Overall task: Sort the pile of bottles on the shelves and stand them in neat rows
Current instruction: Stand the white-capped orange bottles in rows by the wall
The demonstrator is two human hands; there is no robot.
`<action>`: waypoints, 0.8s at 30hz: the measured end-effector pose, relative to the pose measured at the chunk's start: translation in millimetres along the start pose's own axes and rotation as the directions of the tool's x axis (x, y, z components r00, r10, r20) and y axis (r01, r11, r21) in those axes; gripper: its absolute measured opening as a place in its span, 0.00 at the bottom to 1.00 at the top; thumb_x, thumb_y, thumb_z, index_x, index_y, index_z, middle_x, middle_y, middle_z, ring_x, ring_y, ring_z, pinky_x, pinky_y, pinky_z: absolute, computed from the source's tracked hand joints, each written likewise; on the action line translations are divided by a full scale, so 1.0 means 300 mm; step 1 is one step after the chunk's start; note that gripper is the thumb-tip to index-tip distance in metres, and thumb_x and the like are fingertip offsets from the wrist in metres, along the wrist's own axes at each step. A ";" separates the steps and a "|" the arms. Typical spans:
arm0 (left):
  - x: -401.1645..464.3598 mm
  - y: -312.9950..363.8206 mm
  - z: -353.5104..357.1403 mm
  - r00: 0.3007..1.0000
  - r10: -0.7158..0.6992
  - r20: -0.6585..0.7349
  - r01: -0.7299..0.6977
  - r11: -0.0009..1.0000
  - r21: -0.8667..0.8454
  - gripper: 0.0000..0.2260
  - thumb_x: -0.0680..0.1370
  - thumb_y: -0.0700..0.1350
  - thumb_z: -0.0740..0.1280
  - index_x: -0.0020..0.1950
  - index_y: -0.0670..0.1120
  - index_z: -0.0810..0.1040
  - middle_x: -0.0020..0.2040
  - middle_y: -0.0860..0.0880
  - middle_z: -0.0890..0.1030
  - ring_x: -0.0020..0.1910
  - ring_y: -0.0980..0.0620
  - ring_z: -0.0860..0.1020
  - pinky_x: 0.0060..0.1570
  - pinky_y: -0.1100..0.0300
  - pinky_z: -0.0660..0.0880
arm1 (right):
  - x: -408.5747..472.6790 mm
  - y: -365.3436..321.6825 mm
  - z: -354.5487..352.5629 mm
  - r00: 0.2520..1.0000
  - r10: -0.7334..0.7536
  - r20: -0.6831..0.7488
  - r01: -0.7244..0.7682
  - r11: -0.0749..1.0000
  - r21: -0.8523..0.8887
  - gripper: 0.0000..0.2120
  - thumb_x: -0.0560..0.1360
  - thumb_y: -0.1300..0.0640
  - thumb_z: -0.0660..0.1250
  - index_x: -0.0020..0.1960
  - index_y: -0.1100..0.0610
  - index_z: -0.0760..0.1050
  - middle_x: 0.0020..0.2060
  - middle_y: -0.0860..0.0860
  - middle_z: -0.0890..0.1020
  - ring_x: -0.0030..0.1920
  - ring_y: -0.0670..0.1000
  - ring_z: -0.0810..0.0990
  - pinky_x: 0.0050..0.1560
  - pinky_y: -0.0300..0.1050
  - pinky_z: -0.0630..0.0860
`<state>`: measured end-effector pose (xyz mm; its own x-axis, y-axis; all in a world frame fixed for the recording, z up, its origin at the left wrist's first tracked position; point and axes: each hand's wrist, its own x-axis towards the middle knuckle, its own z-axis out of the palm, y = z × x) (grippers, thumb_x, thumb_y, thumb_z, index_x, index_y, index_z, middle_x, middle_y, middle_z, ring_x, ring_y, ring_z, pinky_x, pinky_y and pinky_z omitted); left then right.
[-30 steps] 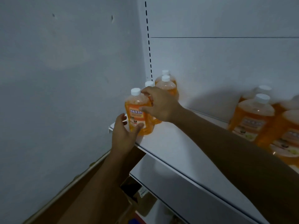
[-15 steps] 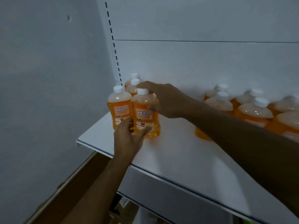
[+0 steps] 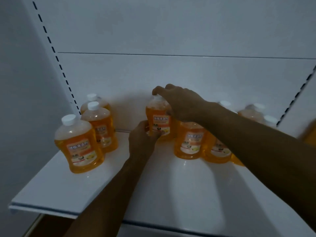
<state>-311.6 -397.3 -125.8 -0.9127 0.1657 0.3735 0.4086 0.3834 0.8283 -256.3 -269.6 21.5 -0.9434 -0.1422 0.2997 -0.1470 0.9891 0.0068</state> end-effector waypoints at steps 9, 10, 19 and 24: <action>0.036 -0.058 0.054 0.998 -0.021 0.051 0.018 0.998 0.059 0.21 0.72 0.50 0.74 0.63 0.49 0.76 0.57 0.51 0.82 0.54 0.52 0.80 0.54 0.57 0.76 | 0.048 0.070 0.049 0.998 0.037 0.056 -0.029 0.991 -0.133 0.27 0.74 0.58 0.70 0.68 0.50 0.62 0.53 0.54 0.77 0.47 0.55 0.78 0.44 0.49 0.77; 0.036 -0.060 0.055 0.999 -0.016 0.048 0.013 0.998 0.064 0.20 0.72 0.51 0.74 0.63 0.49 0.76 0.57 0.51 0.82 0.54 0.52 0.80 0.53 0.59 0.75 | 0.058 0.070 0.054 0.998 0.032 0.058 -0.024 0.992 -0.126 0.25 0.74 0.60 0.69 0.67 0.51 0.63 0.51 0.54 0.77 0.46 0.55 0.78 0.45 0.50 0.78; 0.026 -0.068 0.038 0.991 -0.049 0.125 0.018 0.971 0.238 0.18 0.76 0.55 0.68 0.63 0.48 0.75 0.57 0.50 0.81 0.55 0.50 0.79 0.54 0.54 0.76 | 0.073 0.046 0.066 0.998 0.032 0.063 -0.025 0.993 -0.115 0.26 0.74 0.65 0.66 0.69 0.52 0.63 0.57 0.58 0.69 0.44 0.56 0.75 0.44 0.51 0.79; -0.043 -0.053 -0.049 0.983 -0.097 0.157 0.039 0.939 0.341 0.21 0.76 0.56 0.67 0.63 0.44 0.76 0.57 0.45 0.81 0.55 0.47 0.79 0.55 0.50 0.76 | 0.059 0.001 0.039 0.998 0.047 0.049 -0.022 0.912 -0.409 0.29 0.73 0.61 0.68 0.70 0.52 0.62 0.60 0.59 0.69 0.51 0.58 0.76 0.44 0.50 0.75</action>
<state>-306.4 -418.9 -137.7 -0.9377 0.2679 0.2212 0.3465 0.6762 0.6501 -276.4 -272.1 15.5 -0.9627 -0.0976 0.2522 0.0088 0.9209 0.3897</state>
